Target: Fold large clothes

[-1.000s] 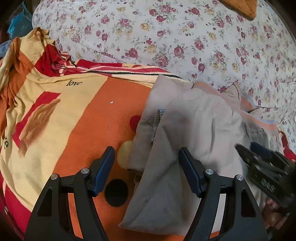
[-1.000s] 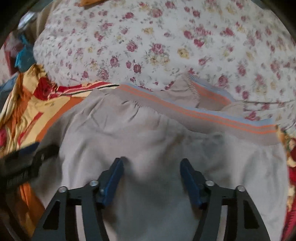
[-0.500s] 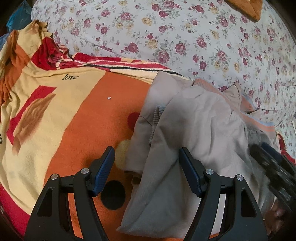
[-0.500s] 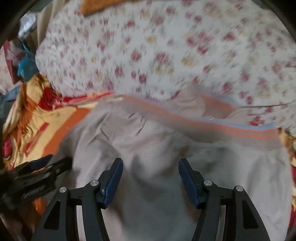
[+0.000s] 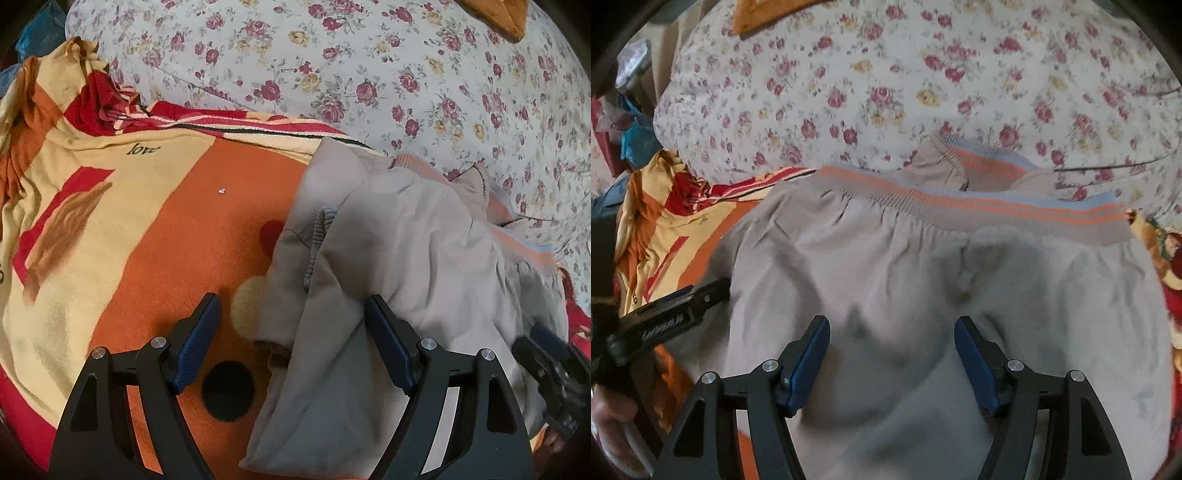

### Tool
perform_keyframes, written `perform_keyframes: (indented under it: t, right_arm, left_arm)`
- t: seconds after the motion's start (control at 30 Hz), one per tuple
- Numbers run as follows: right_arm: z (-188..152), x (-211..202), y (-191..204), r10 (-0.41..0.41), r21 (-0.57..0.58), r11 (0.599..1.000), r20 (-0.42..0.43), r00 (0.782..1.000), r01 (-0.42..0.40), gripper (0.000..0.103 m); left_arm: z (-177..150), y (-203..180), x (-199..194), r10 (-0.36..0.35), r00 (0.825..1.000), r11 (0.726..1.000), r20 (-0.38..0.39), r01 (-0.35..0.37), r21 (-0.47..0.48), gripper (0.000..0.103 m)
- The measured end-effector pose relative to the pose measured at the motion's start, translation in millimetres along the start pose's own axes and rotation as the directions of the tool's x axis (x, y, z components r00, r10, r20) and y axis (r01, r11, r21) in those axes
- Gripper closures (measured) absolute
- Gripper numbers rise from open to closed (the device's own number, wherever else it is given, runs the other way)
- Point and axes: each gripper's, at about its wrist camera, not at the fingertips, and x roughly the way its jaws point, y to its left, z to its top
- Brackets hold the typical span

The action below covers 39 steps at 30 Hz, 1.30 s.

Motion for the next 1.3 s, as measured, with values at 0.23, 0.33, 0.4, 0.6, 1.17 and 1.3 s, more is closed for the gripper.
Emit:
perform_keyframes:
  t: [0.23,0.33,0.4,0.6,1.17,1.3]
  right_arm:
    - [-25,-28,-28,0.096,0.081,0.992,-0.009,0.995,-0.095,0.035]
    - [-29,-36,-35,0.098,0.094,0.991,0.007,0.995,-0.098,0.035]
    - [-31,-38,-39,0.112,0.106,0.988,0.011,0.994,-0.113,0.034]
    - [-40,-36,-42,0.122,0.096,0.988,-0.001,0.992,-0.122,0.034]
    - [-39,-37,-52,0.077,0.101,0.992,0.019,0.997,-0.079,0.033]
    - [-32,-37,-40,0.047,0.030,0.998,0.047,0.998,-0.049,0.043]
  left_arm:
    - [14,26,2,-0.150,0.988,0.985,-0.029,0.146,-0.092,0.023]
    - [17,30,11,-0.216,0.974,0.971,-0.060,0.208,-0.118,0.020]
    - [17,26,16,-0.242,0.967,0.965,-0.079,0.231,-0.128,0.020]
    - [20,4,26,-0.281,0.957,0.958,-0.066,0.276,-0.075,0.019]
    - [21,-2,32,-0.247,0.968,0.967,-0.042,0.243,-0.072,0.019]
    - [20,-2,32,-0.241,0.970,0.969,-0.039,0.238,-0.067,0.019]
